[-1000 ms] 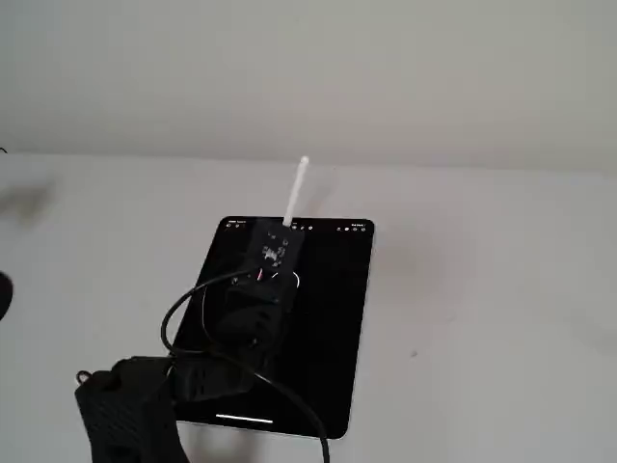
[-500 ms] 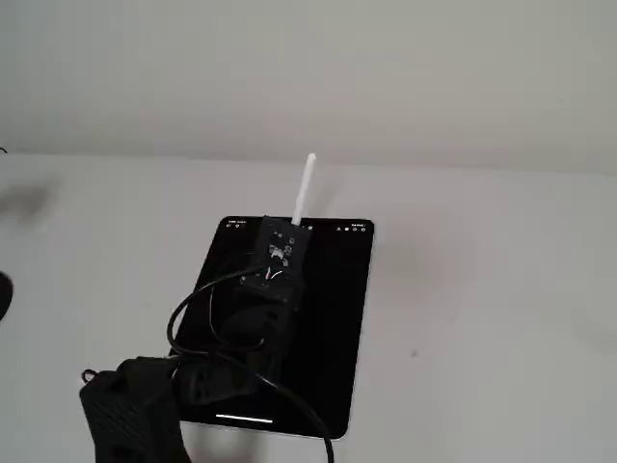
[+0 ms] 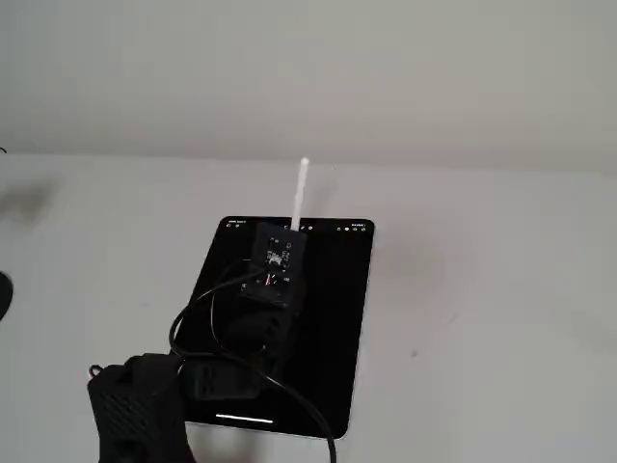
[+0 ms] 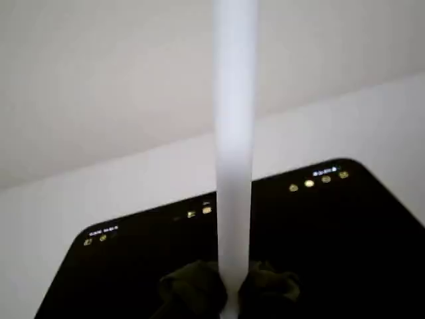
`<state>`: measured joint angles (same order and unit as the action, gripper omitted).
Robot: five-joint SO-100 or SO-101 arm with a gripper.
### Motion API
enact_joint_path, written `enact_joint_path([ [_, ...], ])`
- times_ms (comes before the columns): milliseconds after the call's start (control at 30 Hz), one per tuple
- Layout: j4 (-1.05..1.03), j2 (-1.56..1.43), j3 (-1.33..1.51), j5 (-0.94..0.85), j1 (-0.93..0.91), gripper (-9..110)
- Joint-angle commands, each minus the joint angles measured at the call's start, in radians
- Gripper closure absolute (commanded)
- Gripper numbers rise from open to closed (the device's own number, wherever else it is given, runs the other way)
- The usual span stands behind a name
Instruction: Draw 2 dots in a circle representing the eyes of a stickman
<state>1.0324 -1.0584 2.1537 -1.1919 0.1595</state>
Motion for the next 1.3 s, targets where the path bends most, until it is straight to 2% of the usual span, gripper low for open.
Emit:
enact_joint_path([
  [0,0.031,-0.012,0.0,-0.015,-0.023,102],
  [1267,0.031,0.018,0.006,-0.058,-0.014,102],
])
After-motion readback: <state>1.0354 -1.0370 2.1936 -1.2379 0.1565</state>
